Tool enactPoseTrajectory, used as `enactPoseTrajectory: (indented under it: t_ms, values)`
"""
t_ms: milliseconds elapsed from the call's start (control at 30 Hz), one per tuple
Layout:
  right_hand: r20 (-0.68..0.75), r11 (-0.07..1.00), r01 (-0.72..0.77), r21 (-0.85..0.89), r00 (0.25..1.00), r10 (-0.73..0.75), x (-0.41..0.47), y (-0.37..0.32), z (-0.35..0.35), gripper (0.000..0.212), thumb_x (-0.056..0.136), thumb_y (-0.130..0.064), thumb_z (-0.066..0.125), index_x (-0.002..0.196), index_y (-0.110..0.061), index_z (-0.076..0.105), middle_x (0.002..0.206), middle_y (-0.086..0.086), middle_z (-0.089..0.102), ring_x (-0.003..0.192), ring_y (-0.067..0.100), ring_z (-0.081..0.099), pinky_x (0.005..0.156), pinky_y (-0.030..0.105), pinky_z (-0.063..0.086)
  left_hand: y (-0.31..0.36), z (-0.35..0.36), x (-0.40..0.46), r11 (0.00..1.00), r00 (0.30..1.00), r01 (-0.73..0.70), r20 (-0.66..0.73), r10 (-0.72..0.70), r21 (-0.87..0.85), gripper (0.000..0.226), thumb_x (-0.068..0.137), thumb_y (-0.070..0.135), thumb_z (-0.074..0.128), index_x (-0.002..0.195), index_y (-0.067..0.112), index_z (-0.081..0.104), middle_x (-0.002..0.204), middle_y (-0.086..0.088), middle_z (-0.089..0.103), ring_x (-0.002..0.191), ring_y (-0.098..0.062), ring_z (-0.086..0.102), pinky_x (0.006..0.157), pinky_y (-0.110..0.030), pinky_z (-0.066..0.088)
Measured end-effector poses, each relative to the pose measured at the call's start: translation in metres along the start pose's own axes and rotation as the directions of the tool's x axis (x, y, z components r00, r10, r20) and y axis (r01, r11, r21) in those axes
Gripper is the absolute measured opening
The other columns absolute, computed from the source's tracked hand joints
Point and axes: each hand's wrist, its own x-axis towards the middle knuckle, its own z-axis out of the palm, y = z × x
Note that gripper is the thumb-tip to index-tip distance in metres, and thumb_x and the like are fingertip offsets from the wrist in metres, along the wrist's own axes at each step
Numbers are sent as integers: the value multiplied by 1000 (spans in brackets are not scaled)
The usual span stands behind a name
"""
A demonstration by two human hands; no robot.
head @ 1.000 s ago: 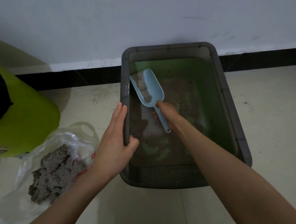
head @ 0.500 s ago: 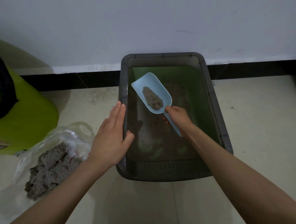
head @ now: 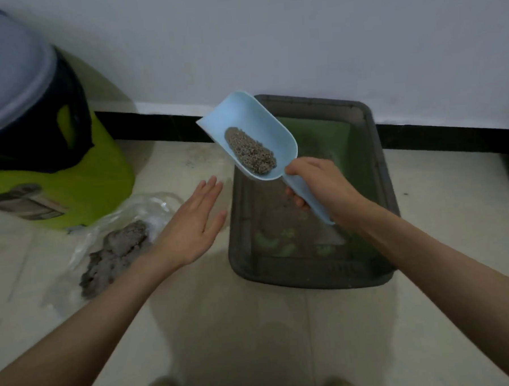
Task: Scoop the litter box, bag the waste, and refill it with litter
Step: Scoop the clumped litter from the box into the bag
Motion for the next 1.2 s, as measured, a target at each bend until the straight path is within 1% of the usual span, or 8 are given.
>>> enactPoseTrajectory:
  t_ms: [133, 267, 400, 567, 733, 933, 1033, 1200]
  values:
    - [226, 990, -130, 52, 967, 115, -10, -1, 57, 19, 89, -18, 48, 75, -8, 57, 61, 8, 55, 46, 17, 43, 44, 25, 35, -53, -13, -53, 979, 962, 201, -193, -192, 26, 56, 92, 28, 36, 143, 6, 32, 153, -11, 23, 144, -21, 13, 113, -29, 13]
    - [395, 967, -21, -256, 910, 124, -12, 11, 110, 24, 91, -21, 50, 73, -9, 58, 63, 6, 57, 46, 15, 45, 44, 23, 38, -117, -21, -110, 876, 841, 481, -296, -453, 28, 59, 83, 21, 39, 137, -2, 39, 144, -25, 35, 137, -41, 26, 109, -48, 29]
    - [476, 868, 47, -494, 850, 225, -6, 14, 158, 20, 93, -20, 46, 85, -8, 59, 68, 5, 55, 44, 11, 43, 40, 18, 35, -160, -21, -148, 703, 686, 709, -280, -672, 49, 58, 92, 17, 50, 144, 6, 28, 150, -19, 27, 139, -35, 23, 110, -50, 27]
    - [538, 546, 372, -750, 824, 178, 0, -6, 199, 32, 94, -18, 42, 64, -8, 49, 55, 5, 52, 40, 13, 46, 45, 21, 40, -167, -29, -153, 672, 583, 734, -416, -698, -99, 31, 93, 20, 51, 121, 10, 57, 124, -16, 58, 112, -35, 54, 89, -40, 43]
    - [598, 278, 562, -779, 799, 58, -5, -28, 219, 12, 93, -20, 49, 97, -9, 52, 87, 6, 50, 77, 23, 51, 65, 28, 39, -168, -33, -148, 663, 532, 723, -456, -713, -194, 21, 91, 22, 50, 98, 13, 68, 106, -13, 69, 98, -32, 63, 81, -35, 48]
    - [582, 81, 585, -807, 811, -60, -6, -35, 213, 22, 94, -20, 46, 110, -9, 56, 107, 10, 60, 86, 27, 54, 68, 28, 36, -170, -33, -153, 646, 524, 731, -426, -738, -220, 22, 90, 23, 51, 99, 12, 68, 104, -14, 69, 97, -32, 63, 82, -35, 49]
    - [544, 190, 548, -815, 836, -77, -1, -36, 197, 26, 94, -27, 44, 108, -9, 58, 112, 12, 61, 93, 28, 57, 69, 28, 38, -163, -35, -154, 683, 563, 708, -443, -698, -177, 24, 91, 19, 48, 106, 13, 65, 108, -13, 68, 99, -33, 63, 83, -37, 49]
    - [387, 653, 353, -670, 917, -98, 4, -46, 124, 28, 93, -27, 50, 86, -7, 68, 78, 6, 69, 49, 14, 54, 44, 19, 47, -126, -42, -130, 808, 694, 580, -460, -554, -98, 33, 93, 18, 46, 124, 11, 55, 128, -12, 57, 113, -32, 55, 90, -39, 44]
